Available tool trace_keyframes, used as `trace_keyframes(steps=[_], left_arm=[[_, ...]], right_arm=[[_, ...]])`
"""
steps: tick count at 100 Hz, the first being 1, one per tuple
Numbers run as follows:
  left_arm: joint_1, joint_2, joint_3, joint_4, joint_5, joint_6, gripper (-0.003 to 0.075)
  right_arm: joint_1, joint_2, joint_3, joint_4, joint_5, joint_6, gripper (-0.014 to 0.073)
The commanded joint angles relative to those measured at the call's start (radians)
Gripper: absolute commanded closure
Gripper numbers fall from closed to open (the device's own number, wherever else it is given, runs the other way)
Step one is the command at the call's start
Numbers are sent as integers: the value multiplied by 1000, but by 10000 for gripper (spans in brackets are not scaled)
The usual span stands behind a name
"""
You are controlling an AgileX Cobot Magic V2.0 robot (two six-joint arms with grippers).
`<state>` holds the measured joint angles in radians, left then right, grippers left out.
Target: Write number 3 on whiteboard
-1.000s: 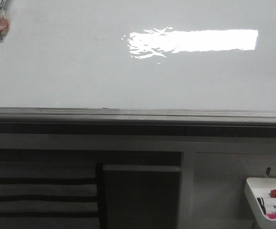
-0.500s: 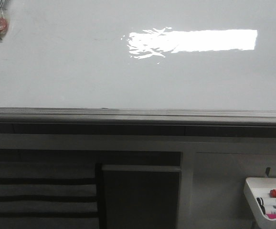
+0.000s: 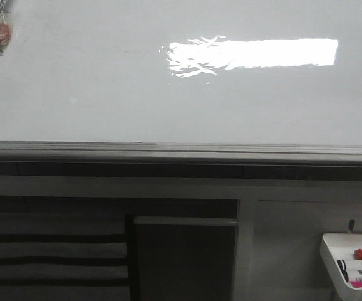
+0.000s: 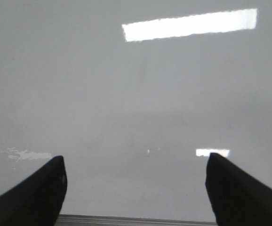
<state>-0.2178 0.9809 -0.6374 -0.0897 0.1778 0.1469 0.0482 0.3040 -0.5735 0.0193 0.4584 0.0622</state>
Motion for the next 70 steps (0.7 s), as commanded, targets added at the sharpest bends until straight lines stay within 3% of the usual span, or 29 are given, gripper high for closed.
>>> trace_keyframes(steps=[1, 70], left_arm=[[-8, 52, -68, -13, -102, -2, 472], [-8, 325, -203, -13, -153, -2, 472]], right_arm=[[-6, 17, -35, -1, -86, -10, 48], [-6, 17, -35, -1, -86, -10, 48]])
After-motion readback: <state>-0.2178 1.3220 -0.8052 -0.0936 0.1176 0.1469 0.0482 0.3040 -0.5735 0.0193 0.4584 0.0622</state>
